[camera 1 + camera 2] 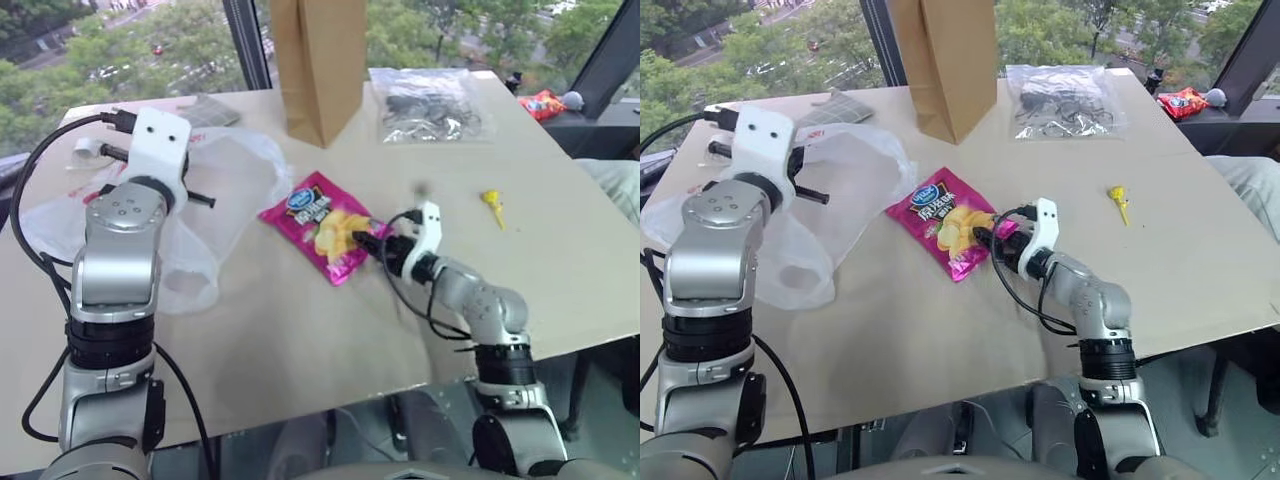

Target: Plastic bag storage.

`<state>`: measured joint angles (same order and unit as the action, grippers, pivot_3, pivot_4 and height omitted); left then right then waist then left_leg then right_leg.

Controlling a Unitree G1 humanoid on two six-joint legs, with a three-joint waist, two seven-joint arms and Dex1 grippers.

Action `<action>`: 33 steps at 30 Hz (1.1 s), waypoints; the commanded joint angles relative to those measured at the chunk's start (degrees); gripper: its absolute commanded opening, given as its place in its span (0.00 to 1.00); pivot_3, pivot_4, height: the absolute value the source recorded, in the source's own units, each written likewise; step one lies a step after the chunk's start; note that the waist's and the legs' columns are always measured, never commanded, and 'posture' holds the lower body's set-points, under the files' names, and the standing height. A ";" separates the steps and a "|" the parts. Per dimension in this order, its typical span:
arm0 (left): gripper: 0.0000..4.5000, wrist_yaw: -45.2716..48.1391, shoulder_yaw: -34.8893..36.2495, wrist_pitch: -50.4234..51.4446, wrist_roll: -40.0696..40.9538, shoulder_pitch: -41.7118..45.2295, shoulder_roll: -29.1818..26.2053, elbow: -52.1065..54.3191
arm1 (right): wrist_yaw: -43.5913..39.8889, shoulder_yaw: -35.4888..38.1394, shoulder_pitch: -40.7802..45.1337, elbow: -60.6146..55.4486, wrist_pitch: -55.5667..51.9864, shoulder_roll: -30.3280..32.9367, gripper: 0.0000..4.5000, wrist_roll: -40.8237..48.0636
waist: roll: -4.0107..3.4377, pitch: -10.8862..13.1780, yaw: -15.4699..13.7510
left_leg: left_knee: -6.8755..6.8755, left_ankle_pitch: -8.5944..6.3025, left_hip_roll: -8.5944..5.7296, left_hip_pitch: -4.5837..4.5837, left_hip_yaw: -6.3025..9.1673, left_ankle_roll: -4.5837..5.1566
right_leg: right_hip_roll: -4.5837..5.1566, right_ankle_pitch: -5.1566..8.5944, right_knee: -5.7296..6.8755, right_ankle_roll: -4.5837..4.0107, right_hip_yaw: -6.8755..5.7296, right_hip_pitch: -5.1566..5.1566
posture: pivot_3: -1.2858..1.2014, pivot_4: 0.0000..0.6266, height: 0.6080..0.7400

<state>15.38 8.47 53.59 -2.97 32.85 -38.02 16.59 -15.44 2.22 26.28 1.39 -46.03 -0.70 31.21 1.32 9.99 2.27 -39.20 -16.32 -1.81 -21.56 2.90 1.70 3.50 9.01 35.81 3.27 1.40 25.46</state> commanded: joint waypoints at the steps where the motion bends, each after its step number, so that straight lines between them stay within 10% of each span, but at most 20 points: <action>1: 0.01 0.29 1.36 0.54 0.58 -0.02 -0.11 2.62 | -1.04 -1.36 -0.56 3.78 4.46 0.96 0.95 -3.63 | 0.00 0.00 0.07 | 0.00 0.01 0.00 0.02 0.01 -0.01 | -0.02 0.00 0.01 0.00 0.00 0.00 | 0.52 0.24 1.00; 10: 0.00 0.00 2.85 1.21 2.31 -0.10 1.73 2.86 | -3.15 -2.76 -0.85 0.87 5.09 2.02 0.14 -3.90 | -0.01 0.01 0.05 | 0.01 0.11 0.04 -0.09 0.14 -0.15 | -0.10 -0.05 0.03 -0.10 -0.01 0.09 | 0.52 0.24 1.00; 15: 0.00 -0.49 2.75 1.17 2.41 -0.08 2.46 2.47 | -5.16 -3.38 0.01 1.89 3.69 1.00 0.14 -2.67 | -0.01 0.01 0.04 | 0.02 0.10 0.04 -0.12 0.16 -0.14 | -0.09 -0.05 0.00 -0.11 -0.01 0.10 | 0.52 0.24 1.00; 21: 0.00 -0.71 2.91 1.27 2.45 -0.22 2.72 2.67 | -4.68 -2.77 1.97 4.76 5.24 -0.38 0.63 -4.08 | -0.02 0.02 0.15 | 0.04 0.09 0.06 -0.11 0.15 -0.14 | -0.14 -0.07 0.01 -0.14 -0.01 0.15 | 0.52 0.24 1.00; 23: 0.00 -0.85 2.92 1.33 2.40 -0.21 2.76 2.75 | -4.67 -1.98 2.31 5.24 5.47 -0.51 0.58 -3.73 | -0.03 0.02 0.11 | 0.04 0.09 0.06 -0.12 0.17 -0.14 | -0.15 -0.08 0.02 -0.15 -0.03 0.15 | 0.52 0.24 1.00; 29: 0.00 -1.05 2.93 1.58 2.41 -0.34 2.97 3.13 | -4.81 -1.66 2.62 5.59 5.84 -0.52 0.00 -3.91 | -0.01 0.01 0.02 | 0.04 0.11 0.05 -0.15 0.18 -0.17 | -0.12 -0.08 -0.02 -0.15 -0.02 0.15 | 0.52 0.24 1.00; 33: 0.00 -1.05 2.93 1.55 2.46 -0.25 3.14 3.00 | -5.13 -2.50 2.41 5.43 6.51 -1.14 0.00 -4.25 | -0.02 0.01 0.01 | 0.04 0.10 0.04 -0.16 0.26 -0.15 | -0.12 -0.08 -0.01 -0.15 -0.09 0.13 | 0.52 0.24 1.00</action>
<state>14.79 10.64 55.50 -0.56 32.24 -34.57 17.28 -20.42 -0.28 28.92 7.12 -40.12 -1.73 27.14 1.30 10.00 2.28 -39.16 -16.21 -1.76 -21.72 3.16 1.54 3.38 8.93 35.81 3.12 1.32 25.59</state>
